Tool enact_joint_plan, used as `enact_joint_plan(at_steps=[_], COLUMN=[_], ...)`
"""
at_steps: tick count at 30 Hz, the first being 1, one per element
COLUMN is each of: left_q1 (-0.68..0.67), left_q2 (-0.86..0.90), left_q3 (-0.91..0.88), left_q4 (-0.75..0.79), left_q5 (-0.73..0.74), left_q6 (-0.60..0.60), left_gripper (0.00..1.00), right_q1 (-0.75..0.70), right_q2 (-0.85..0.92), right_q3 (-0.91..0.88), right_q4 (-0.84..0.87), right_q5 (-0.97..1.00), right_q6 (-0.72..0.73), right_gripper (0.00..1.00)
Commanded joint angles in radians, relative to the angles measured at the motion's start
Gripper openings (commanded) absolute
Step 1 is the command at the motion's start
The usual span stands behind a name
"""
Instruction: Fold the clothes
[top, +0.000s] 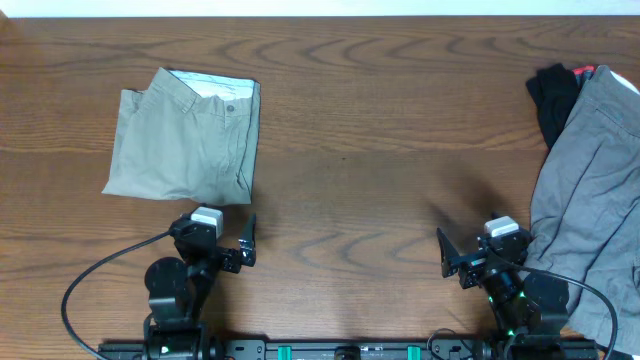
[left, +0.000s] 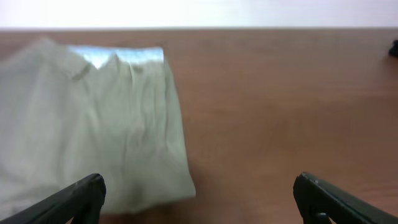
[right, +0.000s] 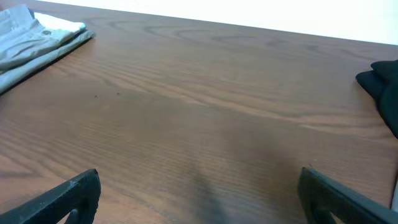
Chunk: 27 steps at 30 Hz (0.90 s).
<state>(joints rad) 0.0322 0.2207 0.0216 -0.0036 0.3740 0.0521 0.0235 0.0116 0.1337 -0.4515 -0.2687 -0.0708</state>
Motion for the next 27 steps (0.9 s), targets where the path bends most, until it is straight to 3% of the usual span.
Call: enact_joint_plan(at_steps=[1,7,21,27], left_q1=[-0.003,-0.003,-0.004,-0.004], left_q2=[-0.069,-0.221,-0.219,-0.219], left_q3=[-0.018,-0.017,-0.017,-0.017], left_q4=[-0.038,-0.029,-0.043,-0.049], left_q5=[0.001,-0.001,-0.062,-0.233], left_q6=[-0.005,-0.005,0.039,0.045], left_gripper=[0.98,0.98,0.98,0.98], right_q1=[-0.003,-0.003,-0.003,-0.003], right_q2=[-0.006,-0.006,-0.006,-0.006], right_q3=[-0.005,-0.005,-0.005,-0.005], right_q4=[0.002,0.002,0.002,0.002], right_q5=[0.0,0.0,0.0,0.0], right_q6=[-0.013,-0.013,-0.013,-0.013], right_gripper=[0.99,0.99,0.99,0.99])
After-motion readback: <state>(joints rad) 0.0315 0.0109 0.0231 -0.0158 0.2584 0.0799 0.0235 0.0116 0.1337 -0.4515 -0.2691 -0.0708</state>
